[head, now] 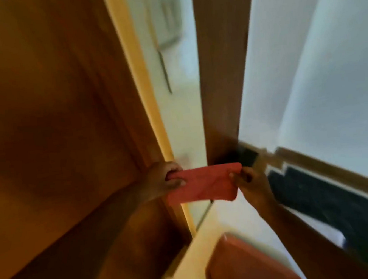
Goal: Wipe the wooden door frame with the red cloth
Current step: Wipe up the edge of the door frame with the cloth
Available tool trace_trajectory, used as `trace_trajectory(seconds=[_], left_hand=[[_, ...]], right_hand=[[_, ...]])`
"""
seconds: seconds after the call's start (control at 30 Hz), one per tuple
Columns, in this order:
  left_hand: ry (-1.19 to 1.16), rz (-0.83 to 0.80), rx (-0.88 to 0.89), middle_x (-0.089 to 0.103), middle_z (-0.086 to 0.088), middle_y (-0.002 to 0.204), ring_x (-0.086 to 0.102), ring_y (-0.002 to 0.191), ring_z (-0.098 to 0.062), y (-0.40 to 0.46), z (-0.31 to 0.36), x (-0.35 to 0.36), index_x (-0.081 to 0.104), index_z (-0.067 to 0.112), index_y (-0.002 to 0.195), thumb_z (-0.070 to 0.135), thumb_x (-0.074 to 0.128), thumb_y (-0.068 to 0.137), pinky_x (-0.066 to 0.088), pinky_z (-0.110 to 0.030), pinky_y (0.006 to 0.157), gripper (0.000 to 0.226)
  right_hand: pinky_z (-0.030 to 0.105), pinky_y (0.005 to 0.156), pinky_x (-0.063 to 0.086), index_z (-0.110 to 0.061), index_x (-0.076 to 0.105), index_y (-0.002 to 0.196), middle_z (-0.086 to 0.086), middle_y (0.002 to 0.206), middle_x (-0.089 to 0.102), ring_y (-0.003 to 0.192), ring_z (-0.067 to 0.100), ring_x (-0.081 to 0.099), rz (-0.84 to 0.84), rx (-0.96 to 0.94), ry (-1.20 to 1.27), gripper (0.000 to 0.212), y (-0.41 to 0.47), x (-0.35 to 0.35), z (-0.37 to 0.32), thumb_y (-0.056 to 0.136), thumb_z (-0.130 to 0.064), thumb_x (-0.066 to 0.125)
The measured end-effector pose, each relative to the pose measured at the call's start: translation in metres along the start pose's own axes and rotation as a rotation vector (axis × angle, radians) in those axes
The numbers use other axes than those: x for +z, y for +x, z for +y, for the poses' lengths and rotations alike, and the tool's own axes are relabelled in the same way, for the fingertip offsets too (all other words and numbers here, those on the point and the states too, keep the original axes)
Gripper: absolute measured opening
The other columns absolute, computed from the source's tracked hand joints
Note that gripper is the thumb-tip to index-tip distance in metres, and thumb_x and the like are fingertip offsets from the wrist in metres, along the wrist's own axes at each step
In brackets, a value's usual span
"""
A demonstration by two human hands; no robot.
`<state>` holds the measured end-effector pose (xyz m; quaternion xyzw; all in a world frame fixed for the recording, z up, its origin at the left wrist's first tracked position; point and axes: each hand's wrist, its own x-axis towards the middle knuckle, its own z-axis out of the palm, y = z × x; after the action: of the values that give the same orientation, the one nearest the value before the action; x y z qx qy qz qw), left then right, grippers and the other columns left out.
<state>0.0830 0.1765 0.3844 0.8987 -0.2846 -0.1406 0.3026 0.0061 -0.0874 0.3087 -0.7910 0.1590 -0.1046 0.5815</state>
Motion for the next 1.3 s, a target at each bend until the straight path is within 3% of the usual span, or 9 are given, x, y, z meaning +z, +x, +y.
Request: trace_trajectory(seconds=[0.1,0.2,0.3,0.47,0.6,0.73,0.93,1.1,1.3], left_hand=[[0.022,0.202,0.031,0.064,0.009,0.08,0.057,0.067,0.0,-0.045,0.017,-0.079,0.068,0.02,0.094,0.062,0.063,0.067,0.039,-0.017,0.059,0.05],[0.071,0.372,0.053,0.062,0.013,0.074,0.057,0.065,0.0,-0.086,0.028,-0.15,0.061,0.036,0.084,0.065,0.061,0.066,0.037,-0.02,0.057,0.034],[0.129,0.483,0.062,0.06,0.014,0.071,0.054,0.062,-0.001,-0.105,0.037,-0.202,0.06,0.036,0.081,0.061,0.062,0.071,0.036,-0.022,0.056,0.027],[0.467,0.504,-0.048,0.063,0.01,0.084,0.059,0.072,-0.012,-0.1,0.032,-0.236,0.063,0.023,0.098,0.041,0.065,0.086,0.036,-0.03,0.063,0.022],[0.594,0.551,-0.085,0.071,0.003,0.107,0.066,0.096,-0.02,-0.097,0.048,-0.247,0.062,0.026,0.112,0.049,0.062,0.087,0.05,-0.036,0.076,0.034],[0.91,0.859,0.134,0.067,-0.001,0.119,0.063,0.107,-0.025,-0.107,0.094,-0.302,0.061,0.025,0.12,0.05,0.052,0.092,0.05,-0.038,0.084,0.038],[1.414,1.201,0.032,0.032,-0.02,0.157,0.026,0.144,-0.042,-0.115,0.165,-0.441,0.035,0.018,0.148,0.054,0.044,0.091,0.018,-0.064,0.115,0.068],[1.473,1.345,-0.118,0.01,-0.022,0.164,0.006,0.15,-0.045,-0.119,0.178,-0.476,0.014,0.017,0.156,0.069,0.021,0.092,0.006,-0.069,0.117,0.082],[1.515,1.344,-0.118,0.007,-0.022,0.164,0.004,0.15,-0.045,-0.116,0.174,-0.477,0.01,0.018,0.157,0.071,0.012,0.092,0.005,-0.069,0.117,0.084]], right_hand=[[0.029,0.061,0.053,-0.021,0.072,0.093,-0.014,0.074,0.068,0.067,0.005,0.064,0.054,-0.166,0.105,0.013,0.02,0.036,-0.088,0.089,-0.033,0.069],[0.024,0.056,0.056,-0.019,0.067,0.112,-0.004,0.086,0.072,0.072,0.009,0.069,0.073,-0.322,0.166,0.033,0.023,0.07,-0.175,0.092,-0.044,0.061],[0.045,0.076,0.061,-0.014,0.063,0.121,0.009,0.104,0.072,0.09,0.026,0.071,0.119,-0.466,0.247,0.035,0.015,0.101,-0.243,0.097,-0.038,0.054],[0.039,0.099,0.05,-0.015,0.046,0.141,0.009,0.13,0.064,0.118,0.027,0.061,0.209,-0.546,0.194,0.048,0.008,0.156,-0.279,0.099,-0.037,0.051],[0.046,0.1,0.051,-0.023,0.002,0.156,0.009,0.158,0.031,0.136,0.027,0.044,0.146,-0.682,0.15,0.084,-0.002,0.184,-0.278,0.093,-0.052,0.051],[0.053,0.116,0.029,-0.016,-0.009,0.155,0.012,0.166,-0.005,0.15,0.033,0.01,0.227,-0.887,-0.058,0.093,0.023,0.185,-0.336,0.091,-0.057,0.044],[0.058,0.109,0.037,-0.002,0.01,0.154,0.027,0.16,0.014,0.144,0.044,0.023,0.537,-1.118,-0.099,0.097,0.061,0.154,-0.515,0.087,-0.055,0.057],[0.053,0.106,0.042,-0.008,0.003,0.154,0.02,0.163,0.008,0.145,0.036,0.025,0.45,-1.26,-0.127,0.096,0.064,0.147,-0.475,0.089,-0.052,0.058],[0.051,0.108,0.043,-0.026,-0.006,0.154,0.002,0.166,0.007,0.145,0.024,0.027,0.308,-1.138,-0.141,0.097,0.051,0.146,-0.408,0.084,-0.068,0.047]])
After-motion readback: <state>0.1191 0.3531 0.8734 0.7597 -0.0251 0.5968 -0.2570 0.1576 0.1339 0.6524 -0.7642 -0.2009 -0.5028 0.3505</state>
